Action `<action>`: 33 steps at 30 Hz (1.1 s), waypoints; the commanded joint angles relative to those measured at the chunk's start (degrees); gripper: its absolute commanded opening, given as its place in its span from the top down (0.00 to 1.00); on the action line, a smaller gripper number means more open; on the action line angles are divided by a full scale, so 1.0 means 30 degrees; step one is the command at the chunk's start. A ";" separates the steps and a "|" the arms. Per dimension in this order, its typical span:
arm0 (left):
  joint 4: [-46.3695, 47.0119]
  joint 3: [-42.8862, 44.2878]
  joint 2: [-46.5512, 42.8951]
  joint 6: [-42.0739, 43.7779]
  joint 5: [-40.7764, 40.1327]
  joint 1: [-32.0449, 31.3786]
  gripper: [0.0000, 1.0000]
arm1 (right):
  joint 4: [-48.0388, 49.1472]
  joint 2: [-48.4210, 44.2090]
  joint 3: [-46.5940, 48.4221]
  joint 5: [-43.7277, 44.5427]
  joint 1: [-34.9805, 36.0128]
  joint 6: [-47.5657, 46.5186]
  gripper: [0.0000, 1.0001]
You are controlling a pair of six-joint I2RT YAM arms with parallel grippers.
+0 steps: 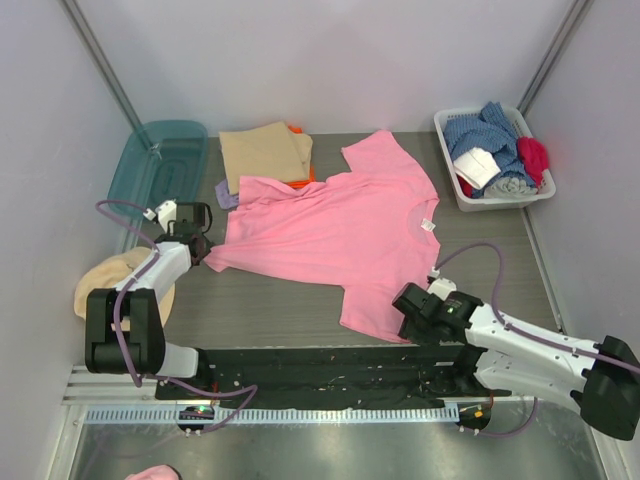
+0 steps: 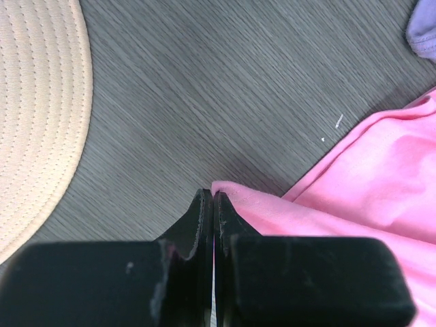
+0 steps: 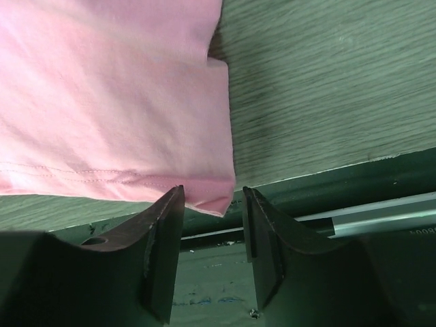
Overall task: Fold and stack the t-shirts
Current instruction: Fold the tshirt
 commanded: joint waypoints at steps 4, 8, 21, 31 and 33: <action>0.0674 0.0522 -0.0257 -0.0036 -0.0060 0.0170 1.00 | 0.0617 0.0220 -0.0160 0.0337 0.0738 0.1123 0.57; 0.0702 0.0522 -0.0228 -0.0036 -0.0089 0.0170 1.00 | 0.0763 0.0250 -0.0277 0.0397 0.0826 0.1269 0.64; 0.0615 0.0493 -0.0286 -0.0065 -0.0147 0.0170 1.00 | 0.0910 0.0016 -0.0687 0.0484 0.0885 0.1329 0.87; 0.0030 0.0522 -0.1105 -0.0124 0.0378 0.0170 1.00 | -0.0786 -0.1155 0.0628 0.1742 0.0856 0.1416 0.99; -0.0380 0.0435 -0.1951 -0.0095 0.0846 0.0170 1.00 | -0.1604 -0.1273 0.1504 0.2240 0.0885 0.1387 0.99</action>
